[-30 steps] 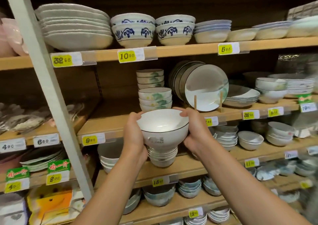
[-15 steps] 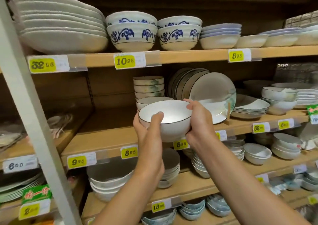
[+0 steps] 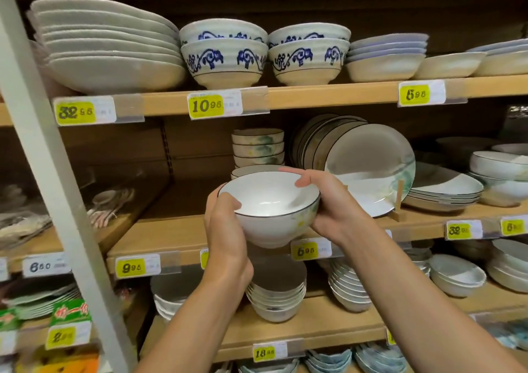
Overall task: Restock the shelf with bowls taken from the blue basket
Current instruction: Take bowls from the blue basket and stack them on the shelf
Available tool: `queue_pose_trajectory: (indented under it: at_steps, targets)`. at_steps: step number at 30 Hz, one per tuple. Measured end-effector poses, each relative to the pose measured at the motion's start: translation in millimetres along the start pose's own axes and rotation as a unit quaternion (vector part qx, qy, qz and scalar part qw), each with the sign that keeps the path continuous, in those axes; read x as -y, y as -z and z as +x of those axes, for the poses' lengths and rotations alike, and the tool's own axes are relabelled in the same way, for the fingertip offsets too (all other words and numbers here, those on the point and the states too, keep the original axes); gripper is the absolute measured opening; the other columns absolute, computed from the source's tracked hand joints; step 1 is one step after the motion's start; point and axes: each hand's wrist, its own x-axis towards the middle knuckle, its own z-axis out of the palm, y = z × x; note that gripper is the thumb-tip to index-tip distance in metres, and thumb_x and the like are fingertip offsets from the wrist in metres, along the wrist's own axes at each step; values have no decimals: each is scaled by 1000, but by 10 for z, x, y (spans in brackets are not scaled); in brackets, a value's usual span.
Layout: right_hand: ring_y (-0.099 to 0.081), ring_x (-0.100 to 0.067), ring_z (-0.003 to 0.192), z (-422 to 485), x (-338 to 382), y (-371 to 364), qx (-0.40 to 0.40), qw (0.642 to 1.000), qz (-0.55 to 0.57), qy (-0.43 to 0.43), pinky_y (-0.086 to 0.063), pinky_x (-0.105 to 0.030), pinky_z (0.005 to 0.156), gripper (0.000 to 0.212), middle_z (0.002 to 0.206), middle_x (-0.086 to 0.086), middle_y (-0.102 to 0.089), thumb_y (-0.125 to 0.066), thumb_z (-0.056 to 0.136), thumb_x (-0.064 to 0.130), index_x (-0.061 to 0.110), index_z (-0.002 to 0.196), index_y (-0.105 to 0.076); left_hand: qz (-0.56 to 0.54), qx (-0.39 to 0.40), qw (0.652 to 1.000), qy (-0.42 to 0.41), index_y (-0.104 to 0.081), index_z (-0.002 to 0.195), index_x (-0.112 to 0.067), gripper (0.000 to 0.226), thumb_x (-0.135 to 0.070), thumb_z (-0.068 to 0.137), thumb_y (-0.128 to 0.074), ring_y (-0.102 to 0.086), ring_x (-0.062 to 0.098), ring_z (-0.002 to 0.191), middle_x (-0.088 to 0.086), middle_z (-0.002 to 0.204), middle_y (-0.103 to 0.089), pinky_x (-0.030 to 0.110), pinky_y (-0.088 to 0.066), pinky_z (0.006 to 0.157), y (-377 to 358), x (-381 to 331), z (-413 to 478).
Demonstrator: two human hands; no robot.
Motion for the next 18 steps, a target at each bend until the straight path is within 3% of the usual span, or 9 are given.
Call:
queue_pose_trajectory:
  at_steps: [3,7,11,13,15,18]
  targets:
    - [-63,-32,106,29,44,66,15,1000,-6,-3,-58,-34,70,43,111,-12,-72,-46,73,7,14,104,-75,12,0,1000,1,-61,116,-24,39,-23,81,-44,-60,28,107,5,113,-64,38,-49,75,-55,1,24]
    - [-62,-30,111,7,51,113,46,999,20,12,-57,-38,80,42,121,-11,-66,-50,80,23,16,117,-69,2,29,999,40,-67,103,-19,34,-27,77,-46,-65,28,88,5,92,-73,32,-53,60,-68,-60,140]
    - [-72,-11,75,-76,-68,26,30,997,6,74,-58,-28,64,22,82,3,-76,-58,77,38,28,78,-77,4,77,990,116,-67,99,-11,37,-35,77,-48,-66,33,84,11,96,-72,41,-53,73,-63,-177,309]
    - [-71,-9,68,-65,-108,3,-10,996,7,91,-55,-29,64,22,72,7,-74,-56,84,34,29,71,-74,0,77,988,131,-69,100,-11,44,-45,84,-46,-68,33,86,12,97,-75,41,-55,75,-71,-198,337]
    - [-68,-13,80,-26,-105,-10,-49,992,22,110,-55,-32,68,18,80,6,-73,-55,87,28,29,83,-73,-10,42,995,89,-69,98,-15,48,-53,88,-43,-70,29,87,9,94,-76,40,-56,75,-92,-162,304]
    - [-62,-18,100,21,-124,-46,-99,982,51,150,-55,-32,67,29,103,3,-66,-52,85,21,28,107,-70,-78,14,996,-36,-63,115,-17,52,-54,85,-44,-67,23,105,6,113,-71,41,-53,89,-132,-35,161]
